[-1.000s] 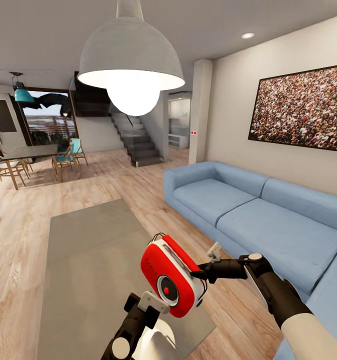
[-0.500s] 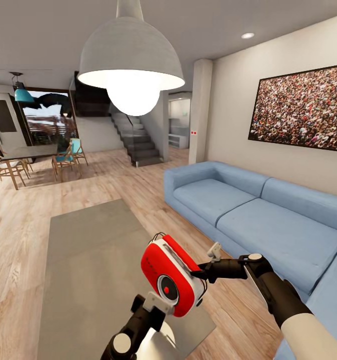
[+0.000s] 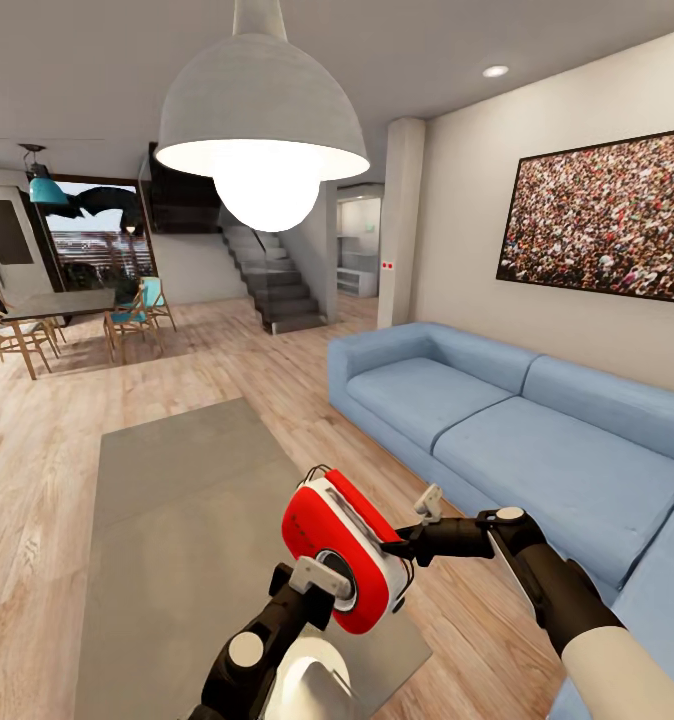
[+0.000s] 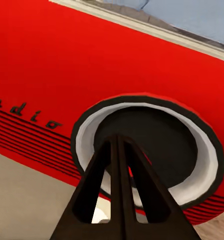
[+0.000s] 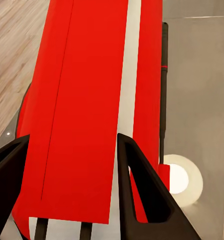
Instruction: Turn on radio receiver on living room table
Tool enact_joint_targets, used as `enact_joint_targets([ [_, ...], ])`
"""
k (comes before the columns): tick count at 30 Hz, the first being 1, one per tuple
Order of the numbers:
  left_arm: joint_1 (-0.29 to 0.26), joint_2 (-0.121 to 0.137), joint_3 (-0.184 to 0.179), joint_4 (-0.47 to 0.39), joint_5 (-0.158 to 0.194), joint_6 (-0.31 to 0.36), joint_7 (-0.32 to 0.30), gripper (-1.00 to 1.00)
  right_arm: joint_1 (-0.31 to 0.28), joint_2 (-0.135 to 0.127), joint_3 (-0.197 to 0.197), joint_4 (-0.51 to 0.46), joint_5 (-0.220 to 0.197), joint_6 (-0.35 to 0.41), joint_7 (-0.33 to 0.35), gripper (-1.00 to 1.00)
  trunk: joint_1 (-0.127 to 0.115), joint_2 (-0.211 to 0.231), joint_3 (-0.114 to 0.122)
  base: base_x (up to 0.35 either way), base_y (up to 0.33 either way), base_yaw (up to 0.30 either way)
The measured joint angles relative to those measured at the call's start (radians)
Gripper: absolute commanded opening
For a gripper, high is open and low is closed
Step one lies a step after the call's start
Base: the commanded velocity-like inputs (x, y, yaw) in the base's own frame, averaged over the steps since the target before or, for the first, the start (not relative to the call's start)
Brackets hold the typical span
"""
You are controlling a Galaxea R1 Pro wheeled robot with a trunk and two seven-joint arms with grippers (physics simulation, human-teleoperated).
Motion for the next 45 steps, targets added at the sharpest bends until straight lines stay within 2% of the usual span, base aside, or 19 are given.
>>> enact_joint_targets([
  [6, -0.017, 0.000, 0.000, 0.067, 0.001, -0.005, 0.002, -1.00, 0.000, 0.000, 0.000, 0.000, 0.000, 0.000, 0.000, -1.00, 0.000, 0.000, 0.000, 0.000, 0.000, 0.000],
  [9, -0.048, 0.000, 0.000, 0.172, 0.004, -0.014, 0.003, -1.00, 0.000, 0.000, 0.000, 0.000, -0.002, 0.002, 0.008, -1.00, 0.000, 0.000, 0.000, 0.000, 0.000, 0.000],
  [12, -0.059, 0.000, 0.000, 0.204, 0.006, -0.022, 0.003, -1.00, 0.000, 0.000, 0.000, 0.000, -0.002, 0.002, 0.011, -1.00, 0.000, 0.000, 0.000, 0.000, 0.000, 0.000],
  [26, -0.085, 0.000, 0.000, 0.216, 0.008, -0.025, 0.001, -1.00, 0.000, 0.001, 0.004, 0.000, -0.002, 0.002, 0.012, -1.00, 0.000, 0.000, 0.000, 0.000, 0.000, 0.000],
  [28, -0.090, 0.000, 0.001, 0.215, 0.043, -0.026, 0.004, -1.00, 0.000, 0.001, 0.003, 0.000, 0.001, 0.000, 0.001, -1.00, 0.000, 0.000, 0.000, 0.000, 0.000, 0.000],
  [30, -0.090, 0.000, 0.015, 0.214, 0.046, -0.026, 0.006, -1.00, 0.000, 0.001, 0.000, 0.000, 0.002, 0.002, -0.004, -1.00, 0.000, 0.000, 0.000, 0.000, 0.000, 0.000],
  [32, -0.090, 0.000, 0.059, 0.215, 0.046, -0.025, 0.010, -1.00, 0.000, 0.000, -0.002, 0.001, 0.006, 0.000, -0.021, -1.00, 0.000, 0.000, 0.000, 0.000, 0.000, 0.000],
  [34, -0.090, 0.000, 0.134, 0.216, 0.048, -0.025, 0.012, -1.00, 0.000, -0.001, -0.003, 0.001, 0.007, -0.001, -0.055, -1.00, 0.000, 0.000, 0.000, 0.000, 0.000, 0.000],
  [36, -0.090, 0.000, 0.224, 0.219, 0.048, -0.026, 0.013, -1.00, 0.000, 0.000, 0.001, 0.001, 0.009, 0.000, -0.093, -1.00, 0.000, 0.000, 0.000, 0.000, 0.000, 0.000],
  [37, -0.090, 0.000, 0.277, 0.226, 0.048, -0.026, 0.013, -1.00, 0.000, 0.000, 0.002, 0.000, 0.009, 0.000, -0.108, -1.00, 0.000, 0.000, 0.000, 0.000, 0.000, 0.000],
  [38, -0.090, 0.005, 0.386, 0.252, 0.049, -0.028, 0.012, -1.00, 0.000, 0.000, 0.005, 0.000, 0.010, -0.001, -0.136, -1.00, 0.000, 0.000, 0.000, 0.000, 0.000, 0.000],
  [39, -0.090, 0.017, 0.452, 0.269, 0.050, -0.034, 0.012, -1.00, 0.000, 0.000, 0.006, 0.000, 0.012, 0.000, -0.147, -1.00, 0.000, 0.000, 0.000, 0.000, 0.000, 0.000],
  [43, -0.090, 0.053, 0.655, 0.333, 0.052, -0.110, 0.009, -1.00, 0.000, 0.004, 0.011, 0.001, 0.017, 0.006, -0.191, -1.00, 0.000, 0.000, 0.000, 0.000, 0.000, 0.000],
  [45, -0.090, 0.059, 0.730, 0.365, 0.052, -0.157, 0.007, -1.00, 0.000, 0.007, 0.019, 0.001, 0.023, 0.011, -0.211, -1.00, 0.000, 0.000, 0.000, 0.000, 0.000, 0.000],
])
